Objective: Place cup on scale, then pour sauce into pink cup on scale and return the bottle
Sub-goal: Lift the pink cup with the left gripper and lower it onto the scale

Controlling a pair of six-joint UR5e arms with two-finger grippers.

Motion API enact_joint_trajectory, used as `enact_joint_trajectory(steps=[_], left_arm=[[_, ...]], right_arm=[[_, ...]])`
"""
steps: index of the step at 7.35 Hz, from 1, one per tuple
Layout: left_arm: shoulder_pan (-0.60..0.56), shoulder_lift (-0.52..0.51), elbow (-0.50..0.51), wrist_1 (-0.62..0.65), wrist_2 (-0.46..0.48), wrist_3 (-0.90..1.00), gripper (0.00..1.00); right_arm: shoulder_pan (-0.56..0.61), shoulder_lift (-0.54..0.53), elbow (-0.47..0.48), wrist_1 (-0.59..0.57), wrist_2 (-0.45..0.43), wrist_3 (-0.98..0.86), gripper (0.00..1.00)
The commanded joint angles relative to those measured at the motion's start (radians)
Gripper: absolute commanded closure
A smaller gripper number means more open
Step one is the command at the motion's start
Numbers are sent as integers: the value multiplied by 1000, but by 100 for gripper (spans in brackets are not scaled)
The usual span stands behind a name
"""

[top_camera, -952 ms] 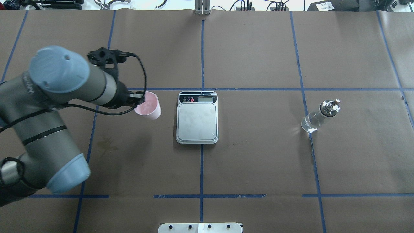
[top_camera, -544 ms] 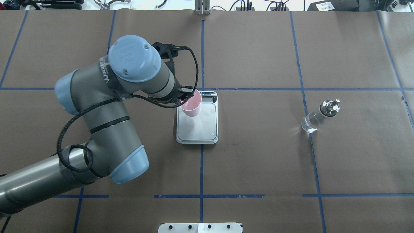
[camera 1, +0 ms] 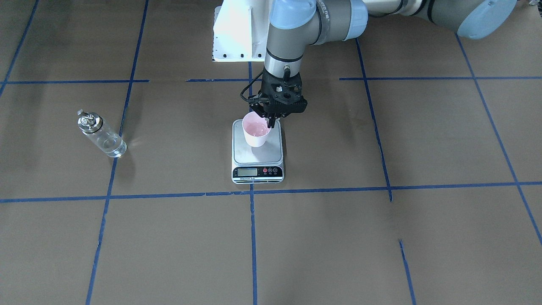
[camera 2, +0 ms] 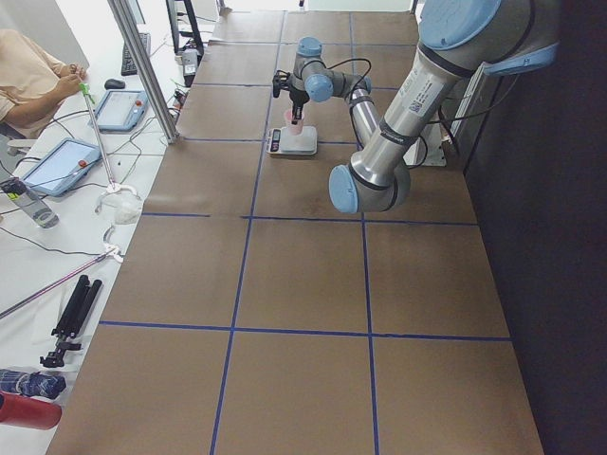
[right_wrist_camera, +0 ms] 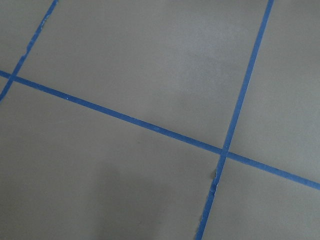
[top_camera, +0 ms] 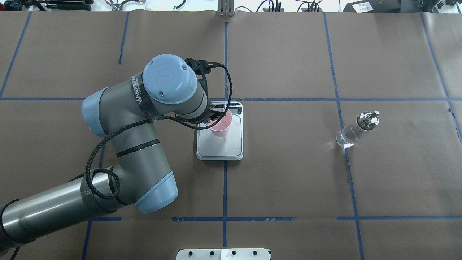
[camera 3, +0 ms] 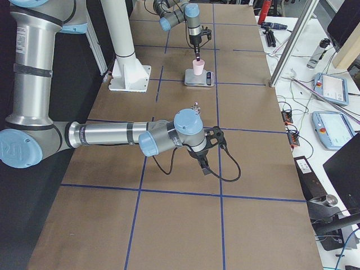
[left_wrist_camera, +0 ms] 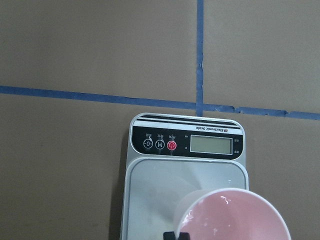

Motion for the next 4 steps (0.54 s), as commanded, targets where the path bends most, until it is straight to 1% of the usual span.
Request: enact_joint_trajectory(steps=[1,3,4], left_arm=[[13,17,1,-5,1,2,94],[15,33,2,-45,1,4,84],[15,38,1,-47,1,5,57]], right_arm=[[1,0,1,0,0,1,0],[1,0,1,0,0,1,0],[1,0,1,0,0,1,0]])
